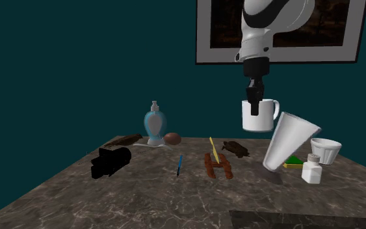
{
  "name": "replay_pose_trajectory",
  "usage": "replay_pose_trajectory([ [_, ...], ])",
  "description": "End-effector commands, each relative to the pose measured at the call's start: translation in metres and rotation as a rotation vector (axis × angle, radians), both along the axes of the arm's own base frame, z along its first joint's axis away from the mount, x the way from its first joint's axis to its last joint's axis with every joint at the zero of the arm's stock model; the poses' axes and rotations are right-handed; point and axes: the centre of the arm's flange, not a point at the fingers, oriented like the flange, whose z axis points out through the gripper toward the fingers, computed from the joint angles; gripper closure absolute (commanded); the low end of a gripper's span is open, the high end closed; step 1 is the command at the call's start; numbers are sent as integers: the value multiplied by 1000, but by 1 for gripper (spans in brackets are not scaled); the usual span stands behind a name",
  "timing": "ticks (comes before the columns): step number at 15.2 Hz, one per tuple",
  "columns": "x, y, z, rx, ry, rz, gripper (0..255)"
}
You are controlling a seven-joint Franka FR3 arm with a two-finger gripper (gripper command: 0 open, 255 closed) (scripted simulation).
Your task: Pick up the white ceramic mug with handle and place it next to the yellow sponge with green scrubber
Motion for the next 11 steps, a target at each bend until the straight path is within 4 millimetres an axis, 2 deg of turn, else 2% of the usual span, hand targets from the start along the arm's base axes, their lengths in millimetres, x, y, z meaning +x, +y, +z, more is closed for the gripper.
replay_pose_trajectory([
  [1, -22, -14, 0, 0, 0, 2, 255],
  [11, -128, -93, 0, 0, 0, 2, 255],
])
